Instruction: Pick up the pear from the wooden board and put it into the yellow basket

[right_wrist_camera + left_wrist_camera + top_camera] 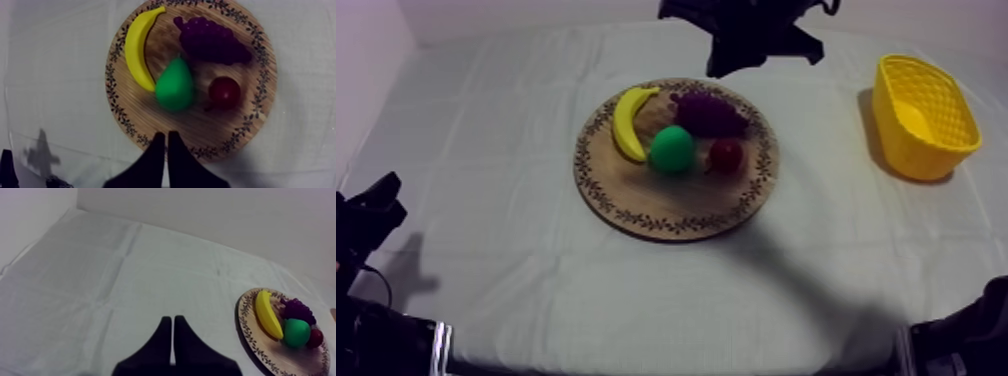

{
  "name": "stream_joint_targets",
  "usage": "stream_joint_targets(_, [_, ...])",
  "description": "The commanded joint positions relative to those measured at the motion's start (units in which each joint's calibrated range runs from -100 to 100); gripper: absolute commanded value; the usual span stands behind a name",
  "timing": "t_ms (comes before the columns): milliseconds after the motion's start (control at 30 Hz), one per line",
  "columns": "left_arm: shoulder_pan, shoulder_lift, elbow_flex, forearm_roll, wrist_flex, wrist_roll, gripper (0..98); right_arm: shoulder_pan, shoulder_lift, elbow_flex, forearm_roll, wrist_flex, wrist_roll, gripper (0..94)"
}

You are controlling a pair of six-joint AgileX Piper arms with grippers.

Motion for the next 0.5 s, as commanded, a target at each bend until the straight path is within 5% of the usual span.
stream_joint_targets(0, [-0.01,0.0,0.03,0.02,-0.01,0.01,0.1,0.43,0.98,-1.12,-0.58,0.52,0.48,0.2])
stream_joint_targets(167, [-0.01,0.0,0.03,0.02,-0.01,0.01,0.1,1.45,2.91,-3.14,-1.64,1.2,1.6,7.0])
stream_joint_targets(333, [-0.01,0.0,0.03,0.02,-0.01,0.01,0.1,1.46,3.87,-3.24,-2.7,0.95,2.33,49.7])
stream_joint_targets(467, [-0.01,0.0,0.03,0.02,-0.01,0.01,0.1,1.68,4.53,-3.1,-3.96,0.59,2.86,70.1])
